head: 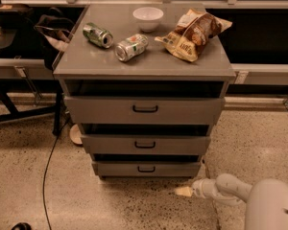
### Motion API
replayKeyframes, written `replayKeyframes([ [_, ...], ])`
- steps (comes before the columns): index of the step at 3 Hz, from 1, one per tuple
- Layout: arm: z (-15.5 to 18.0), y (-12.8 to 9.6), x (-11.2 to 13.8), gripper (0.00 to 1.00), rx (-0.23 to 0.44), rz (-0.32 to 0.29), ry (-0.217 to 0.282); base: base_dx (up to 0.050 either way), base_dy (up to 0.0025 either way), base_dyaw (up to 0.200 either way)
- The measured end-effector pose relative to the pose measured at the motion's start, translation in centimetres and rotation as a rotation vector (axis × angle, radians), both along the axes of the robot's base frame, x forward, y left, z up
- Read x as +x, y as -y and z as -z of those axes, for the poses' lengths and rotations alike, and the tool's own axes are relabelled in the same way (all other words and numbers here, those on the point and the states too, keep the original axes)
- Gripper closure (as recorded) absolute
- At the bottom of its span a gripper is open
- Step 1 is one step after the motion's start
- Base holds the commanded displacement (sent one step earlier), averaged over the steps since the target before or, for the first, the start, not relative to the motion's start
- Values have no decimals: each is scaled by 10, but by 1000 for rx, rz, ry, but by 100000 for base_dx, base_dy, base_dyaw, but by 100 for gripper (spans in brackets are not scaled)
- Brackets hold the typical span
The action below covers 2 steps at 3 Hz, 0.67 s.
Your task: Close bottom drawer
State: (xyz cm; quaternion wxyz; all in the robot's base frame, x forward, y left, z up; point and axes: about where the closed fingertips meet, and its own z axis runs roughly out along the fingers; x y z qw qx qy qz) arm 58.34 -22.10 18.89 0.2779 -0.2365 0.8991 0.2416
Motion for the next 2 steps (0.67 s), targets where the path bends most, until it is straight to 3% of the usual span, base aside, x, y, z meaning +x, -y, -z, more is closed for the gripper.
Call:
replayKeyframes([
  [2,0,0,0,0,0,0,0,0,0,0],
])
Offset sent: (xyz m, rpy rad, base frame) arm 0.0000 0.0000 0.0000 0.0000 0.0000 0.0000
